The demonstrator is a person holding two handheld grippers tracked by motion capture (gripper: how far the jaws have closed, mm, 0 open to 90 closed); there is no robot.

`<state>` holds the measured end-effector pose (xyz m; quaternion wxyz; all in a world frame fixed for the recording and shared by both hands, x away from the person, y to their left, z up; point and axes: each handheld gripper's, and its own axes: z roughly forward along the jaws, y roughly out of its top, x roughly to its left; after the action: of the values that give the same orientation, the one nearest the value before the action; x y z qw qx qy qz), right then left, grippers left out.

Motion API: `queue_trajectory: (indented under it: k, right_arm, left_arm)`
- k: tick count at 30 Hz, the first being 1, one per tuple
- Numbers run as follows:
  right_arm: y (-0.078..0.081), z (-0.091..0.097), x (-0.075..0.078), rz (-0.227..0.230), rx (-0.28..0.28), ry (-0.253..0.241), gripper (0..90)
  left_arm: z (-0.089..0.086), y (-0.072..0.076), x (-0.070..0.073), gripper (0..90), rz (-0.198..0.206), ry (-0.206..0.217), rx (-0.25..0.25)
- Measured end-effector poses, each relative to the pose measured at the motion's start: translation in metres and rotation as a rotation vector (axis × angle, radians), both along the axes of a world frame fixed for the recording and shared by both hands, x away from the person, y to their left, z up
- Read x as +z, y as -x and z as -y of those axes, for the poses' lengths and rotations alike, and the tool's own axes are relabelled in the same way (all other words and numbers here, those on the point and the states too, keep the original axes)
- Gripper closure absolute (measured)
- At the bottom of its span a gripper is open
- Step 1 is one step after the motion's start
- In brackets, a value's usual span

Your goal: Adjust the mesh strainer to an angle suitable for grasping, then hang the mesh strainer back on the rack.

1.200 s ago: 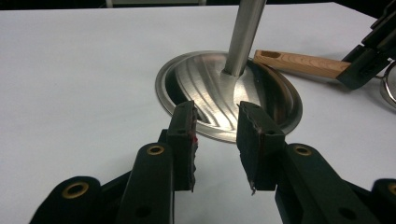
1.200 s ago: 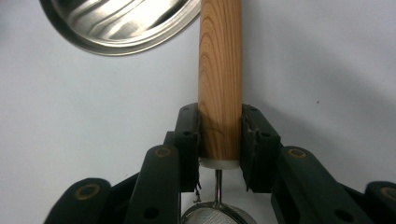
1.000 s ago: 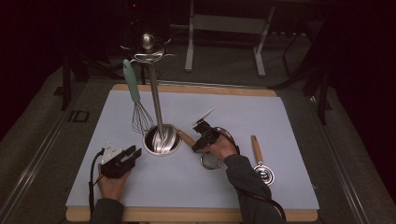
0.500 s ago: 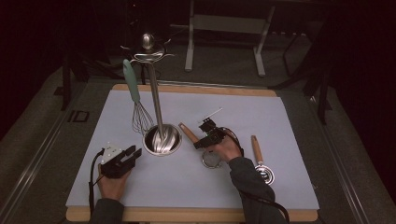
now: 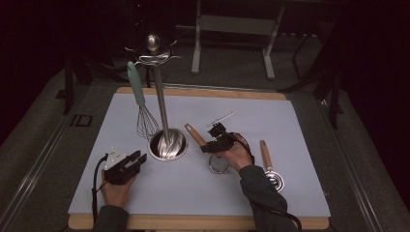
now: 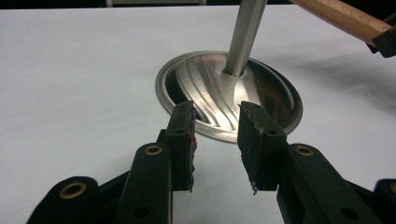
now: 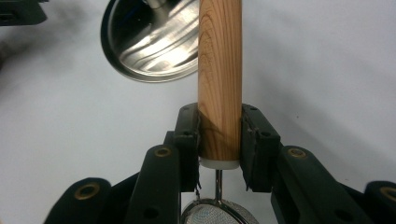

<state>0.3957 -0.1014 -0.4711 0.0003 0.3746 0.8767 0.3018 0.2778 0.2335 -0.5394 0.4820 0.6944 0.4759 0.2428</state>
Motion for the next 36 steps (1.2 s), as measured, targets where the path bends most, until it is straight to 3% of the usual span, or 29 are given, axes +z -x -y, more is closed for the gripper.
queue_trajectory:
  k: [13,22,36]
  right_arm:
    - [0.012,-0.004,0.009,0.049,0.039,-0.041,70.5]
    - [0.022,-0.003,0.020,0.120,0.086,-0.073,70.5]
    - [0.039,0.004,0.034,0.255,0.206,-0.066,70.6]
  left_arm:
    - [0.000,0.000,0.000,67.0,0.000,0.000,-0.001]
    - [0.000,0.000,0.000,66.6,-0.001,0.001,-0.001]
    - [0.000,0.000,0.000,66.3,0.001,0.002,0.001]
